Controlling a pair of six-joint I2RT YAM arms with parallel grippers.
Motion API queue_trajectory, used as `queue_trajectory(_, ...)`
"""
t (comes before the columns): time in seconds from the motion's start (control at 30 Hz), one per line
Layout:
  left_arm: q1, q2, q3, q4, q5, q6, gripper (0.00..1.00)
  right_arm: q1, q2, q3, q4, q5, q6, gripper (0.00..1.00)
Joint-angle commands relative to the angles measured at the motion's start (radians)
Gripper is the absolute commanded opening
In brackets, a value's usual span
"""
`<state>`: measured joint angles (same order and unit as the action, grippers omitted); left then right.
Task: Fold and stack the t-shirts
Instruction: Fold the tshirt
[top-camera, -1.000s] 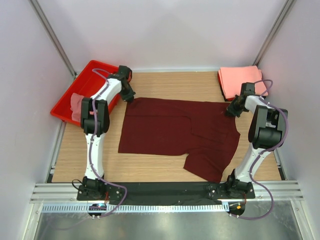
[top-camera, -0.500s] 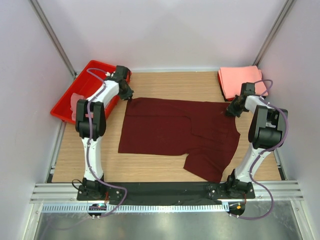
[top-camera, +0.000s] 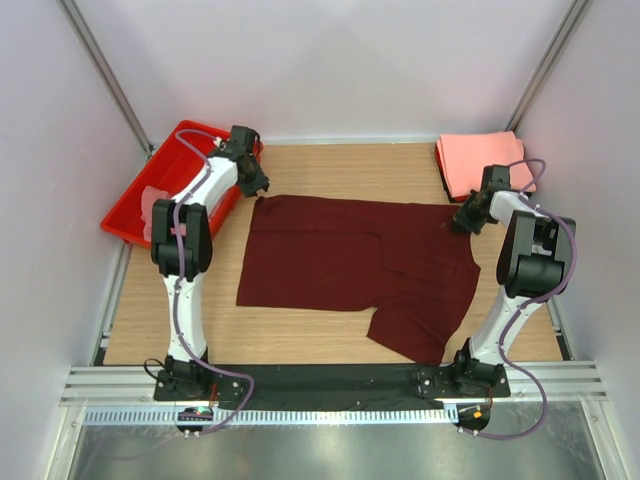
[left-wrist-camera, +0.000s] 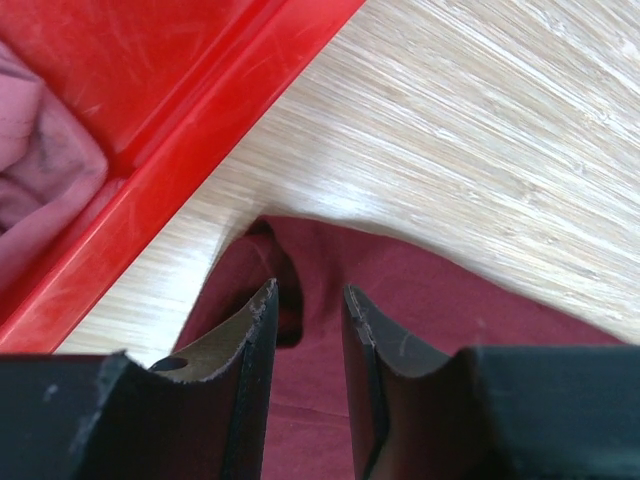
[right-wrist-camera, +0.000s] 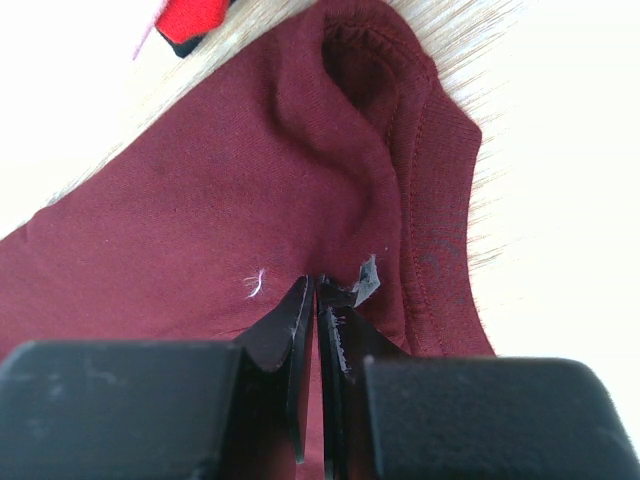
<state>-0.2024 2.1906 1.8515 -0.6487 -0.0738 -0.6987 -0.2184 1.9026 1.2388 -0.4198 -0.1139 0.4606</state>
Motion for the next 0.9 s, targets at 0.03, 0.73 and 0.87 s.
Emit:
queue_trajectory(0.03,-0.002,0.046,0.063,-0.015,0.032,0.007,0.33,-0.006,-0.019,0.021,0.013,0.019,-0.013,0.13)
queue_trajectory(0.73,-0.003,0.101,0.150,-0.034,-0.110,-0.061,0.00,-0.015,0.015,0.005,0.019,0.100,0.006,0.02)
queue_trajectory(0.87,-0.003,0.129,0.169,-0.046,-0.109,-0.061,0.00,-0.018,0.009,0.005,0.018,0.106,0.001,0.02)
